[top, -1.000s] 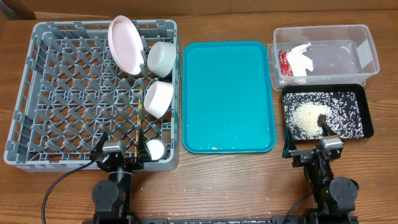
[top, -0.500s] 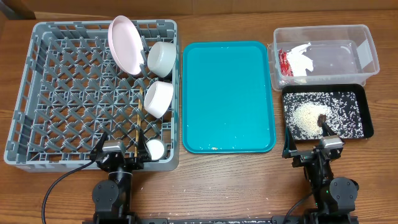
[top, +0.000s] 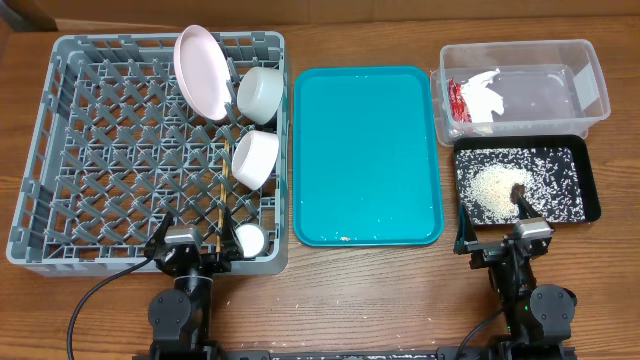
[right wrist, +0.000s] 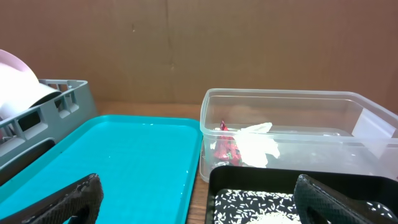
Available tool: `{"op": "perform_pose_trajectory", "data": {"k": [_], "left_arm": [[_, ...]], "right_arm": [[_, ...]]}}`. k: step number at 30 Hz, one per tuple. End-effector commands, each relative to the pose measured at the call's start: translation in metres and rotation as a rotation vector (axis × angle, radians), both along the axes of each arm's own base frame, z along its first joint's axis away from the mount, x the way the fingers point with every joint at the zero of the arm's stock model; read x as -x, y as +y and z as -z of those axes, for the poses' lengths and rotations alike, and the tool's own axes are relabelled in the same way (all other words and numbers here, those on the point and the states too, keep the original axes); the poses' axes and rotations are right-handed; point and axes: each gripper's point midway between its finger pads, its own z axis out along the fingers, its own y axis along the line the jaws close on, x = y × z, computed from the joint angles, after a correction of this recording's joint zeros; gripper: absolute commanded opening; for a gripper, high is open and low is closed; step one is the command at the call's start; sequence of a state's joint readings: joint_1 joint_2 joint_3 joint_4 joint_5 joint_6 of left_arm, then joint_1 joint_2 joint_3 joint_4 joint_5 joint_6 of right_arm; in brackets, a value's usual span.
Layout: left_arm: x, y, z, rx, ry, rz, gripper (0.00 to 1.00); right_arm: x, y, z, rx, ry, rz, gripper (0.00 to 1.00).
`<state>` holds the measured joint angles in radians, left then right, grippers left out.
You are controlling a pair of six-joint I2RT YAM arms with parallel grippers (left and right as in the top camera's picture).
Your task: Sort waste into correct bins and load items into the dishwasher
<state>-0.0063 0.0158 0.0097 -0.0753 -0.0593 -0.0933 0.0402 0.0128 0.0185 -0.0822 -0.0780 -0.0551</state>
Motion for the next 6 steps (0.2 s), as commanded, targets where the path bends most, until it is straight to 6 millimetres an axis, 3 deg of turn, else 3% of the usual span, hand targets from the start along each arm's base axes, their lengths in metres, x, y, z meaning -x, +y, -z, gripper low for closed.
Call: {"op": "perform_pose_trajectory", "data": {"k": [1, 6], "left_arm": [[0.0002, 0.0001, -0.0005, -0.026, -0.007, 0.004, 1.0], [0.0002, 0.0001, -0.0006, -0.026, -0.007, 0.004, 1.0]], "right_arm": [[-0.0001, 0.0002, 0.0018, -0.007, -0.003, 0.001, 1.0], [-0.0001, 0.0002, 0.0018, -0.007, -0.003, 0.001, 1.0]]}}
